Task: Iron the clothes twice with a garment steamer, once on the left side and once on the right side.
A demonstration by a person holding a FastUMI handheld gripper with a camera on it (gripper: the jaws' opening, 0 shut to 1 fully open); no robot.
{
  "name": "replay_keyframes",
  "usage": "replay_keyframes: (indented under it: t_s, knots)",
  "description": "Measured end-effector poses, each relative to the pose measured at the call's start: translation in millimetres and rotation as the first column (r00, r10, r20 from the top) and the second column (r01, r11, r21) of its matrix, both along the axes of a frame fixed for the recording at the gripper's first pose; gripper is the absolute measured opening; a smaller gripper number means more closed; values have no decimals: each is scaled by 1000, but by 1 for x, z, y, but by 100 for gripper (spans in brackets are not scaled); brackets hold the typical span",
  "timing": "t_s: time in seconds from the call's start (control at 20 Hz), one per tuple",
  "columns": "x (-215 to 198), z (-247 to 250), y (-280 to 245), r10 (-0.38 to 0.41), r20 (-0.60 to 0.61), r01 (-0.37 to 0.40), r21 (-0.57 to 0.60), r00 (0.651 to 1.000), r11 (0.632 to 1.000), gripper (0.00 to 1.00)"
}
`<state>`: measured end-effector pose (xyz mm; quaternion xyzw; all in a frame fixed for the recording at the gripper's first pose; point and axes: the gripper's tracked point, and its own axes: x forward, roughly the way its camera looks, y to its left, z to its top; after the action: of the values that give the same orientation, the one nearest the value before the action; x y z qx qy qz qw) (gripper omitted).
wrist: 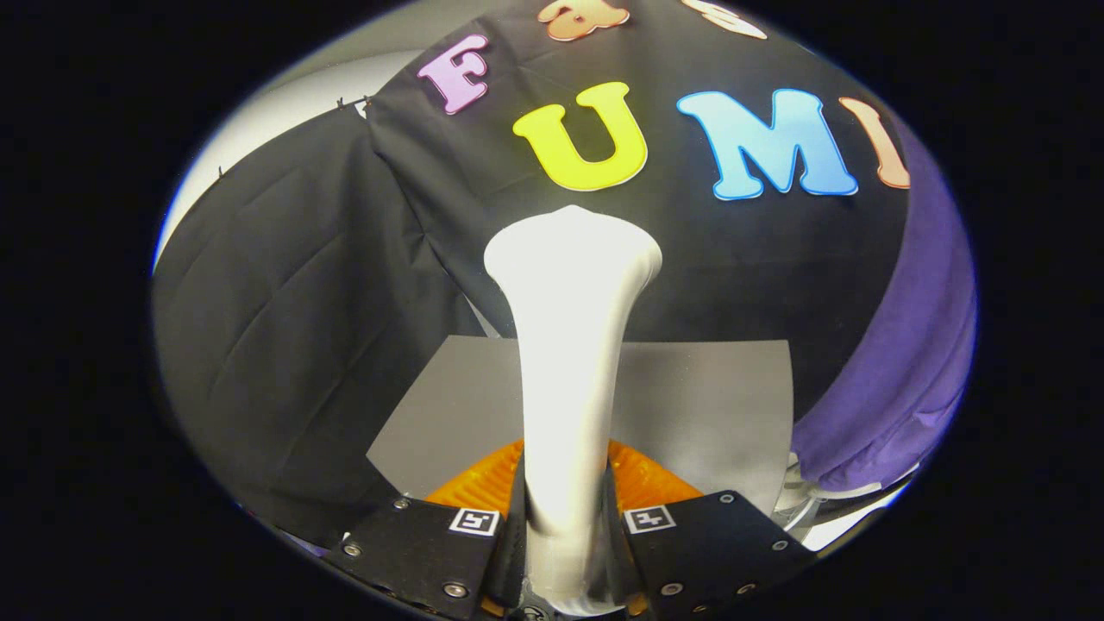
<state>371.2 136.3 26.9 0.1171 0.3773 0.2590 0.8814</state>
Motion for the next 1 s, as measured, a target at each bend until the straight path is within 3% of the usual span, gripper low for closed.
replay_keyframes:
  t_s: [0.4, 0.65, 1.0]
  knots:
    - [-102, 26, -62, -76, 113, 73, 27, 991, 997, 38]
    - [-162, 39, -106, -196, 236, 190, 48, 952, 981, 38]
    - [-239, 12, -151, -274, 244, 275, 29, 930, 961, 38]
